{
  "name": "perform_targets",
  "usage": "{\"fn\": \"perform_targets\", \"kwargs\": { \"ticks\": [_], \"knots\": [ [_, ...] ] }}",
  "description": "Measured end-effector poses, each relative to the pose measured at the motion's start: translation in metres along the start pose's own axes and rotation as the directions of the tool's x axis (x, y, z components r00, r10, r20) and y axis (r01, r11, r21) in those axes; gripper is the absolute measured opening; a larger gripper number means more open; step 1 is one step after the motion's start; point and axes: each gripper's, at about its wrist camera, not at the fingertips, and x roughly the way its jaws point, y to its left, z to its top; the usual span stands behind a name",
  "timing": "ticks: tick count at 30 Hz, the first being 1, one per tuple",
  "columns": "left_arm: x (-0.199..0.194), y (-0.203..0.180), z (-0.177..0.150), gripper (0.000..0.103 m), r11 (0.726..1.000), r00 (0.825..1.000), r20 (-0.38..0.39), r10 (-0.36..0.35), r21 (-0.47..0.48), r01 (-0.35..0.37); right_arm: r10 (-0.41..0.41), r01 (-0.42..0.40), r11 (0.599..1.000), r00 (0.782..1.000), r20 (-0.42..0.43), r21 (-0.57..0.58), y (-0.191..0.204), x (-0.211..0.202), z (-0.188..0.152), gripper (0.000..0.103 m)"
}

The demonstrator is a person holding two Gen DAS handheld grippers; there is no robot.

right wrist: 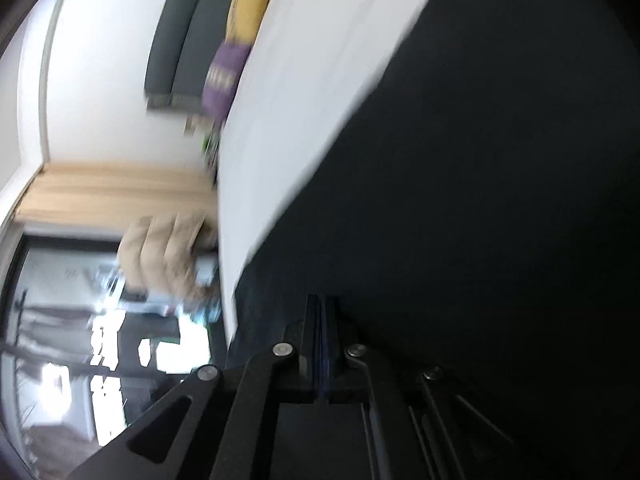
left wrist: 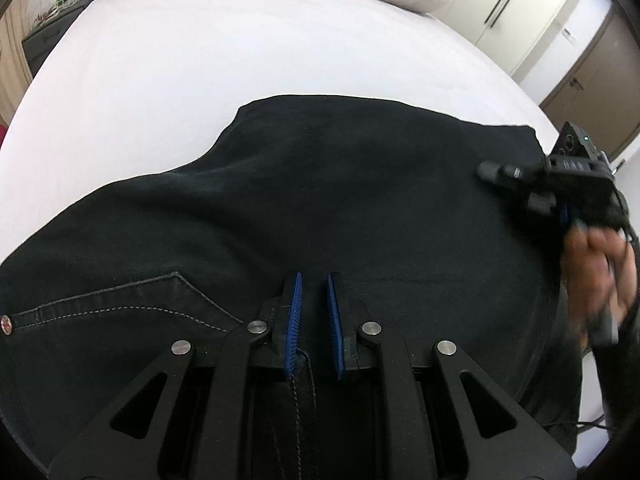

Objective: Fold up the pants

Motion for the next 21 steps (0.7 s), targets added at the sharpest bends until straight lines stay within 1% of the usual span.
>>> {"fn": "perform_targets", "kwargs": {
  "ticks": [2,3,4,6,8,10,11,12,13,14,15,16,17,18,19,20,21],
  "knots": [
    [0.001,0.002,-0.003,0.013,1.000,1.000,0.007,-0.007,-0.008,0.008,-0.014,0.011,0.999,0.997,0.071,0.038,-0.021,-0.025,0.028,0.000],
    [0.001,0.003,-0.003,0.013,1.000,1.000,0.010,-0.010,-0.011,0.010,-0.040,0.036,0.999,0.993,0.111,0.039,-0.029,-0.040,0.043,0.000],
    [0.002,0.003,-0.003,0.013,1.000,1.000,0.015,-0.010,-0.008,0.010,-0.077,0.071,0.997,0.985,0.158,0.041,-0.037,-0.055,0.060,0.000],
    [0.002,0.005,-0.004,0.013,1.000,1.000,0.023,-0.007,-0.003,0.007,-0.122,0.106,0.991,0.967,0.225,0.082,-0.055,-0.081,0.092,0.000],
    [0.002,0.005,-0.005,0.013,1.000,1.000,0.030,-0.001,0.002,0.001,-0.164,0.142,0.985,0.949,0.269,0.099,-0.066,-0.098,0.115,0.000],
    [0.002,0.006,-0.005,0.013,1.000,0.999,0.036,0.004,0.006,-0.004,-0.203,0.173,0.977,0.935,0.292,0.125,-0.074,-0.114,0.130,0.000],
    [-0.002,0.008,-0.011,0.013,1.000,0.999,0.038,0.000,0.005,0.000,-0.228,0.195,0.972,0.923,0.310,0.131,-0.072,-0.122,0.133,0.000],
    [-0.003,0.009,-0.010,0.013,1.000,0.999,0.040,-0.009,-0.003,0.009,-0.251,0.216,0.966,0.908,0.335,0.139,-0.069,-0.132,0.133,0.000],
    [-0.003,0.012,-0.011,0.013,1.000,0.999,0.046,-0.020,-0.016,0.021,-0.269,0.228,0.962,0.891,0.365,0.152,-0.070,-0.142,0.132,0.000],
    [-0.005,0.015,-0.011,0.013,0.999,0.998,0.052,-0.025,-0.027,0.026,-0.313,0.256,0.949,0.850,0.423,0.186,-0.073,-0.162,0.130,0.000],
    [-0.007,0.018,-0.013,0.013,0.999,0.998,0.058,-0.025,-0.041,0.027,-0.400,0.323,0.915,0.801,0.446,0.240,-0.080,-0.176,0.129,0.000],
    [-0.014,0.020,-0.027,0.013,0.998,0.998,0.062,-0.024,-0.049,0.027,-0.452,0.348,0.890,0.756,0.474,0.294,-0.088,-0.196,0.125,0.000],
    [-0.018,0.022,-0.029,0.013,0.998,0.998,0.067,-0.018,-0.062,0.022,-0.459,0.328,0.885,0.738,0.494,0.330,-0.093,-0.211,0.120,0.000],
    [-0.023,0.024,-0.031,0.013,0.998,0.997,0.071,-0.007,-0.068,0.012,-0.459,0.315,0.884,0.723,0.516,0.345,-0.088,-0.224,0.110,0.005],
    [-0.027,0.024,-0.031,0.013,0.997,0.997,0.077,0.002,-0.073,0.003,-0.433,0.304,0.899,0.727,0.533,0.316,-0.077,-0.228,0.101,0.005],
    [-0.030,0.021,-0.030,0.013,0.997,0.996,0.087,0.014,-0.079,-0.007,-0.366,0.273,0.930,0.758,0.540,0.247,-0.058,-0.224,0.092,0.005],
    [-0.032,0.014,-0.025,0.013,0.997,0.995,0.100,0.008,-0.083,0.001,-0.261,0.218,0.965,0.821,0.508,0.143,-0.036,-0.209,0.079,0.005]
  ]
}}
